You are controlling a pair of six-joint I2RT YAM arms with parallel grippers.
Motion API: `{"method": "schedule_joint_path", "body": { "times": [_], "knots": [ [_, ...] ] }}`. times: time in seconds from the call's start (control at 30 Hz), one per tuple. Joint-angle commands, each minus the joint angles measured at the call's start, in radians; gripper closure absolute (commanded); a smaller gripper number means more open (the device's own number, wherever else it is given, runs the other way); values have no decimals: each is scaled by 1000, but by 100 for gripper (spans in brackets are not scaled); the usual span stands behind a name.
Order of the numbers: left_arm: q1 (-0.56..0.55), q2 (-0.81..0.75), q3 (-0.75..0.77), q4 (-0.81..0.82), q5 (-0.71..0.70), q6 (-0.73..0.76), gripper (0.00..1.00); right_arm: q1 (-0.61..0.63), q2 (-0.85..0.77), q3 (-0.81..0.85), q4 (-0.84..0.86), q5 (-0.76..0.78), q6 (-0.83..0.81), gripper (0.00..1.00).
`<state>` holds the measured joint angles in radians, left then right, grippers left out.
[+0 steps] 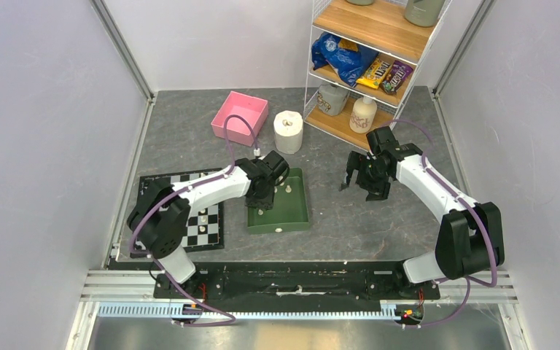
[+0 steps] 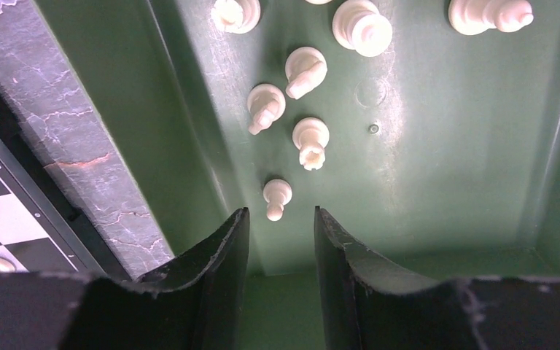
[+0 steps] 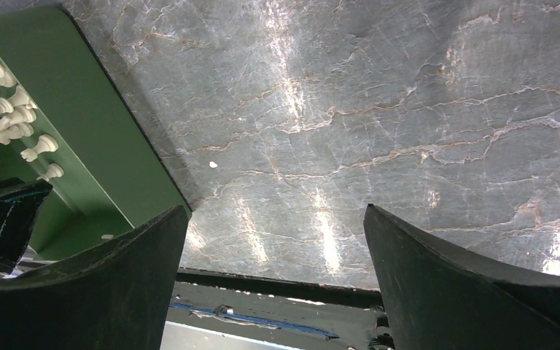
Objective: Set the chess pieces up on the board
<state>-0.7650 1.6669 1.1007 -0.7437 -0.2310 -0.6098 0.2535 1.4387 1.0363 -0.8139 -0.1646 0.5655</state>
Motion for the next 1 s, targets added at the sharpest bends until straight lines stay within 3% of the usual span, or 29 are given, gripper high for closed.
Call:
{"method": "schedule_joint_path", "body": {
  "times": [0.0,0.97],
  "knots": [
    [7,13,11,25,18,-21,56,1,-15,-2,5,-11,-15,1],
    [35,54,-9,61,71,-18,69,1,-2,-2,4,-15,-19,1]
  ]
}}
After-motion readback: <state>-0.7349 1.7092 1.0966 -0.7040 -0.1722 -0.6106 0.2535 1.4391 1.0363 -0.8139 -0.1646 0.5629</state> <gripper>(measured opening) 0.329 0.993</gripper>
